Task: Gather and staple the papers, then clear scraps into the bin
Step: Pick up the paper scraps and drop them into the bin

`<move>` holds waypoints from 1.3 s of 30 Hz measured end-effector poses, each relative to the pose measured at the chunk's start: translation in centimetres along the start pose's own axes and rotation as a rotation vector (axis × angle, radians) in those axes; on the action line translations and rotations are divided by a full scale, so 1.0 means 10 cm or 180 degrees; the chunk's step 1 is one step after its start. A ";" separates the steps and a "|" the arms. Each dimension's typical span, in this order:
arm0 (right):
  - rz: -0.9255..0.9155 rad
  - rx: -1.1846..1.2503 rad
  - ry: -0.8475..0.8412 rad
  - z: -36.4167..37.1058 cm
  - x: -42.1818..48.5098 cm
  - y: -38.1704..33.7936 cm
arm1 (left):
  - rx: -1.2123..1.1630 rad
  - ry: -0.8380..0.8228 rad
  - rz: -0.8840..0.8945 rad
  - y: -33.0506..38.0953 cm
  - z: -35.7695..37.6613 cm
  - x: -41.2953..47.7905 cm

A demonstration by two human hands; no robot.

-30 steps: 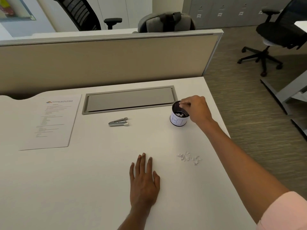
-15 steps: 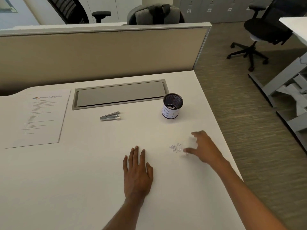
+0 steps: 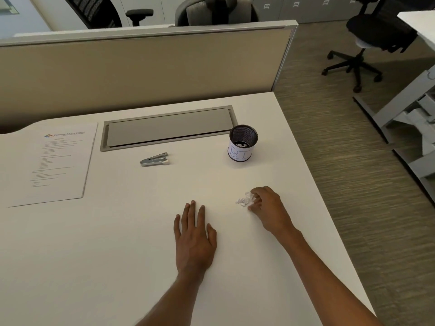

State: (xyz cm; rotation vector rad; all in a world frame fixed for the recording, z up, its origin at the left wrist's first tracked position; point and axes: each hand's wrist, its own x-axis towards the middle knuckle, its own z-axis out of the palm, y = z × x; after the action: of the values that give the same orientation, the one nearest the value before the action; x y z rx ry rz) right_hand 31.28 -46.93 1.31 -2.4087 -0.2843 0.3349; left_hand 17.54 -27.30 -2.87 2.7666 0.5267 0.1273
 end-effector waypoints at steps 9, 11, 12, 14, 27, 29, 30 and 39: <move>-0.0665 -0.0584 -0.0014 0.27 -0.08 0.09 | 0.0056 -0.0034 0.0001 0.00 0.01 0.01; -0.0964 -0.0835 -0.0099 0.33 -0.06 0.07 | 0.0038 -0.0023 -0.0006 0.00 0.00 0.00; -0.1089 -0.0930 -0.0122 0.36 -0.06 0.08 | 0.0031 -0.0021 -0.0010 0.01 0.00 0.00; -0.1201 -0.0908 -0.0161 0.38 -0.07 0.12 | 0.0028 -0.0028 -0.0014 0.01 0.00 0.00; -0.0600 0.0255 0.0774 0.02 -0.09 0.25 | -0.0003 -0.0043 -0.0024 0.01 0.01 0.00; 0.0065 0.1007 0.0740 -0.09 -0.03 0.14 | -0.0011 -0.0028 -0.0035 0.00 0.01 0.00; 0.0301 0.1377 0.0709 -0.14 0.00 0.10 | -0.0006 -0.0033 -0.0031 0.00 0.01 0.00; -0.0003 0.2160 0.1159 -0.72 0.75 -0.66 | 0.0001 -0.0077 -0.0043 -0.01 0.03 0.01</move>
State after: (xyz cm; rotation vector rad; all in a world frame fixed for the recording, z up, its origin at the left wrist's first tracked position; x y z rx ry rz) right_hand 39.83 -44.14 9.72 -1.7512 0.0027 -0.0208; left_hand 17.66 -27.25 -3.15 2.7609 0.5390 0.0903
